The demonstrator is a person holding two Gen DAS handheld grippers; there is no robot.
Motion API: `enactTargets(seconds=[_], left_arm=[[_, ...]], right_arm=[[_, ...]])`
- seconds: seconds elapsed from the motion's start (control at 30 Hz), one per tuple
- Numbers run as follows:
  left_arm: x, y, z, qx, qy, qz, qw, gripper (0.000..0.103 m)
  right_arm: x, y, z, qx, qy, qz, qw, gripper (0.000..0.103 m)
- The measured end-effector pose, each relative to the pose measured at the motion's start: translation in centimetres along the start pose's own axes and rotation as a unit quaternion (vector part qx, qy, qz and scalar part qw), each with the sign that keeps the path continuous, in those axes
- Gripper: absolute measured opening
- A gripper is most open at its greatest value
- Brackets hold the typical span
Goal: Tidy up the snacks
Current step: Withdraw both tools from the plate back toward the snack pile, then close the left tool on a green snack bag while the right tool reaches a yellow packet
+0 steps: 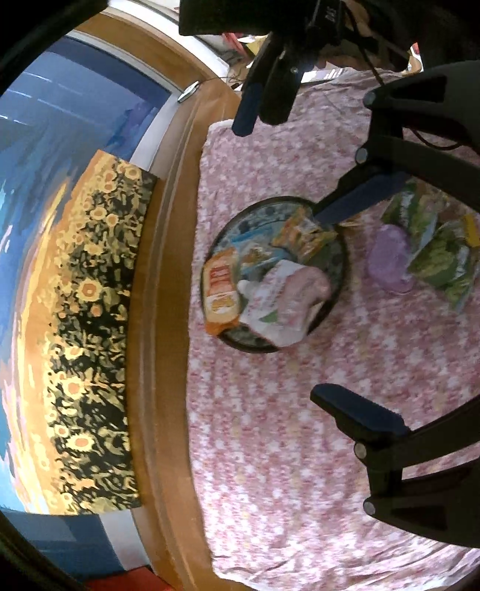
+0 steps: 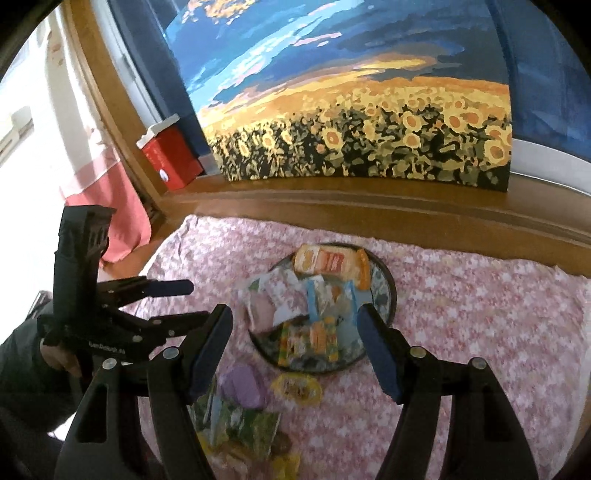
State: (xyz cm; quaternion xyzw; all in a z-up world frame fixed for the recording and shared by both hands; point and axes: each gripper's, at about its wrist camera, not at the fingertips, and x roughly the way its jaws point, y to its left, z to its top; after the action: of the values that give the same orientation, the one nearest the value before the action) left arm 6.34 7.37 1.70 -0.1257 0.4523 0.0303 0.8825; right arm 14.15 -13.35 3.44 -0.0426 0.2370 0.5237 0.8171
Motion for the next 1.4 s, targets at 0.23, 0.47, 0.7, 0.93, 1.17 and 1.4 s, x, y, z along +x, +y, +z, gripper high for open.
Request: enactTargets(seconds=[0.23, 0.47, 0.7, 0.93, 1.17, 1.4], left_arm=[[-0.3, 0.0, -1.9, -0.011, 0.009, -0.002, 0.9999, 0.092], [-0.5, -0.9, -3.5, -0.012, 0.016, -0.007, 0.9998, 0.092], [-0.1, -1.4, -5.4, -0.014, 0.032, -0.009, 0.9993, 0.092], [0.4, -2.3, -6.8, -0.006, 0.046, -0.006, 0.9989, 0.092], [0.8, -3.0, -8.1, -0.011, 0.06, -0.003, 0.9981, 0.092], [1.0, -3.1, -9.2, -0.027, 0.064, -0.005, 0.9976, 0.092]], right_arm=[[-1.4, -0.5, -2.7, 0.013, 0.016, 0.005, 1.0, 0.071], [-1.7, -0.7, -5.2, 0.025, 0.038, 0.004, 0.999, 0.071], [-1.5, -0.9, -6.7, 0.035, 0.051, 0.005, 0.998, 0.071], [-1.3, -1.3, -7.7, 0.04, 0.061, 0.006, 0.997, 0.071], [-0.6, -1.8, -9.4, 0.048, 0.085, 0.011, 0.995, 0.071], [0.0, -1.5, -10.7, 0.045, 0.11, 0.021, 0.993, 0.071]])
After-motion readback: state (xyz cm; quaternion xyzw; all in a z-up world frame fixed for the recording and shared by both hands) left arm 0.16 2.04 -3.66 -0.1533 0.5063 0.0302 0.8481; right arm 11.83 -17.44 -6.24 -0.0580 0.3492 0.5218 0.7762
